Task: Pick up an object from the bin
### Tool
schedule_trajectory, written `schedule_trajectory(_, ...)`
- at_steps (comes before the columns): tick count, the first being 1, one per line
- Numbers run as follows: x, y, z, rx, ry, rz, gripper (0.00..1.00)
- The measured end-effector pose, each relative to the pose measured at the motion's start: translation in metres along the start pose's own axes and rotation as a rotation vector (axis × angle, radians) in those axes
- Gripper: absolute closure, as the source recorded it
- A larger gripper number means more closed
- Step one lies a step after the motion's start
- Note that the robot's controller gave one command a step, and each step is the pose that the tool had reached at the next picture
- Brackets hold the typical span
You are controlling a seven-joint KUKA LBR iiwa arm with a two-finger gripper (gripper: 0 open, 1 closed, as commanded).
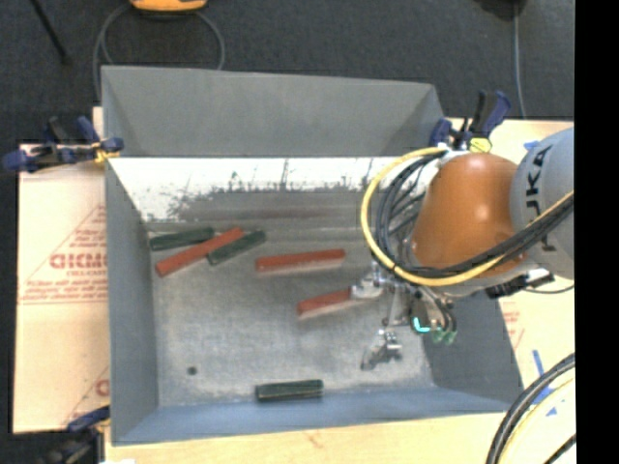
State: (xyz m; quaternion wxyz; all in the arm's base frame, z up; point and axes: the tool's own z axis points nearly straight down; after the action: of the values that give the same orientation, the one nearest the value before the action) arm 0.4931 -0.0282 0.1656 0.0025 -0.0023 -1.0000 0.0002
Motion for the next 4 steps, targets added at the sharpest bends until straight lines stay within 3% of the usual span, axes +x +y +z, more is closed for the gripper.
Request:
schedule_trajectory(2,-0.007,0.000,-0.002,0.001,-0.007,-0.003,0.00)
schedule_trajectory(3,-0.060,0.000,0.015,0.001,-0.008,-0.044,0.00)
schedule_trajectory(4,-0.113,0.001,0.081,-0.001,-0.010,0.043,1.00)
